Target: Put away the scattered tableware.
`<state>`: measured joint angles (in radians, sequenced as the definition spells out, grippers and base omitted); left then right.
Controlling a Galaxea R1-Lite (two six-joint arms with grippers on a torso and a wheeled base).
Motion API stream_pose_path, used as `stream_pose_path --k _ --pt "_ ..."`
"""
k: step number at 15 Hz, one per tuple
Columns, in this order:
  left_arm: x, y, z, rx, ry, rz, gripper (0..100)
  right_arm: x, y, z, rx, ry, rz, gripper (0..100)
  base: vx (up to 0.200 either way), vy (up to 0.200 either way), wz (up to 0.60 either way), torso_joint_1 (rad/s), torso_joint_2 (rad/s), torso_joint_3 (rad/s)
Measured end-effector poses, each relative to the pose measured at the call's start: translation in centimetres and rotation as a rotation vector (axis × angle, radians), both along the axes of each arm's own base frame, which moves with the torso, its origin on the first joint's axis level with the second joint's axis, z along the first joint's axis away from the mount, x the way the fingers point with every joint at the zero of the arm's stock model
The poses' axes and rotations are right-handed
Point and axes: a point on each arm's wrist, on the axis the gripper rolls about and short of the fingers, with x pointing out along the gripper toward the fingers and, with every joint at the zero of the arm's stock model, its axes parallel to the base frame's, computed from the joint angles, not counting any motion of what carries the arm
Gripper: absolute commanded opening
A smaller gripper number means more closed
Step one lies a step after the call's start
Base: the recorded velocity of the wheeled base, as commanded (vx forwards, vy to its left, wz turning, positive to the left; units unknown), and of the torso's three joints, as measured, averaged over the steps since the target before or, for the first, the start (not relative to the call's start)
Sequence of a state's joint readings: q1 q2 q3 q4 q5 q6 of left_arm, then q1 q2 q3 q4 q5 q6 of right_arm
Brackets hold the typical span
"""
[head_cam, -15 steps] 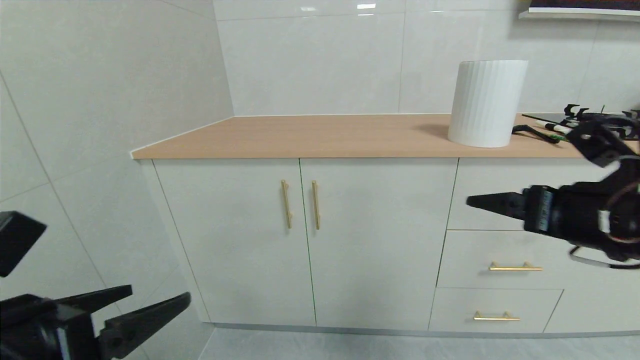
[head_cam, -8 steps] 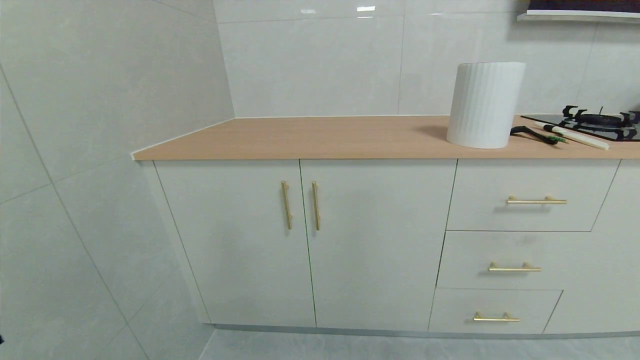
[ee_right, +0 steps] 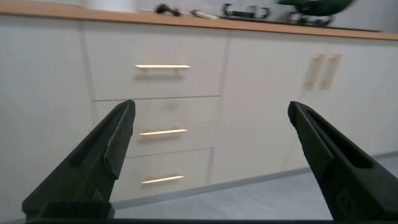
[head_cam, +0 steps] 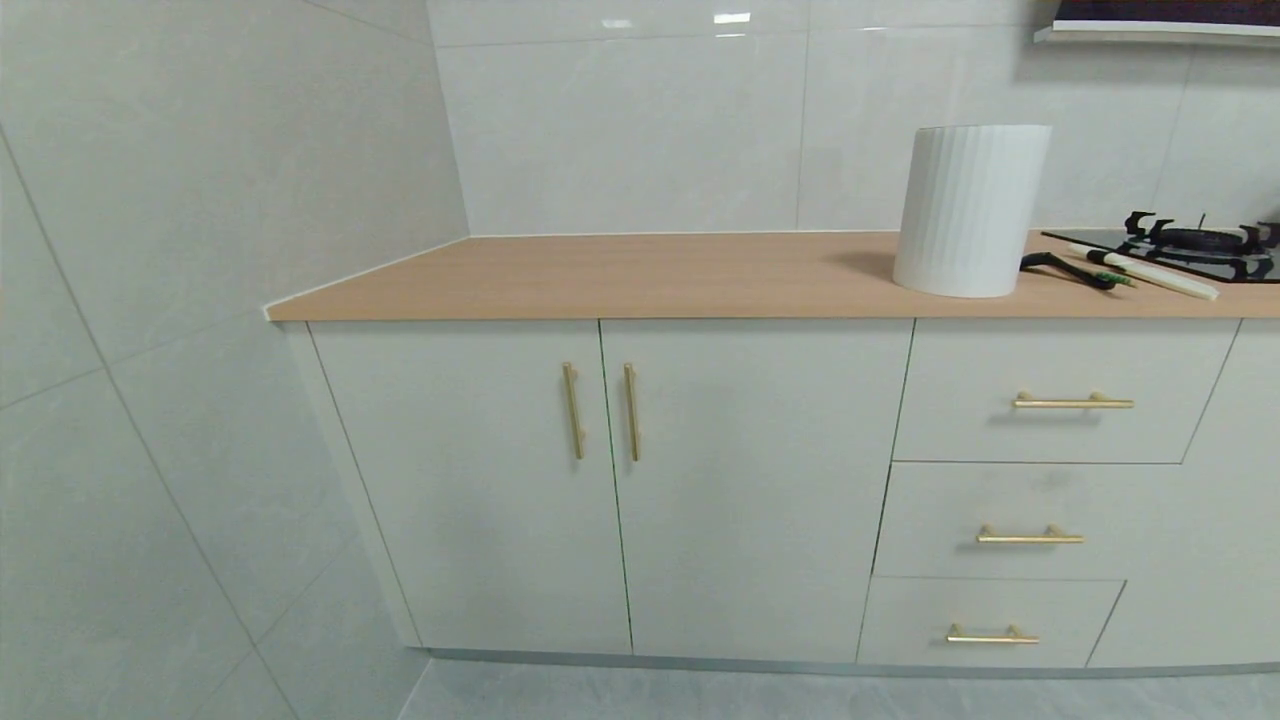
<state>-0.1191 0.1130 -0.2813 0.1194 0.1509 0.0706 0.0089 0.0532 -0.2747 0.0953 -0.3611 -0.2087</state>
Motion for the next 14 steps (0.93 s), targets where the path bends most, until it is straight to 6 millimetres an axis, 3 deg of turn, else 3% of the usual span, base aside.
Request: stream_pose_path --k 4,7,10,14 --pt "0.0 -0.3 -2.0 0.036 0.0 0.078 100 0.8 0.1 -2.4 0.006 -0.037 0.0 100 0.0 0.0 0.0 0.0 0.0 0.0" --pt "0.9 -0.6 -5.0 0.057 0.015 0.022 100 2.0 0.5 -5.3 0.129 0.002 0.187 100 0.0 0.0 0.0 0.0 0.0 0.0" --pt "1.3 -0.9 -6.4 0.022 0.04 -0.076 100 2.2 0.7 -6.3 0.165 0.074 0.294 100 0.0 0.0 0.0 0.0 0.0 0.0" --pt "1.3 -0.9 -6.7 0.012 0.053 -0.081 100 2.2 0.8 -6.4 0.166 0.082 0.322 100 0.0 0.0 0.0 0.0 0.0 0.0"
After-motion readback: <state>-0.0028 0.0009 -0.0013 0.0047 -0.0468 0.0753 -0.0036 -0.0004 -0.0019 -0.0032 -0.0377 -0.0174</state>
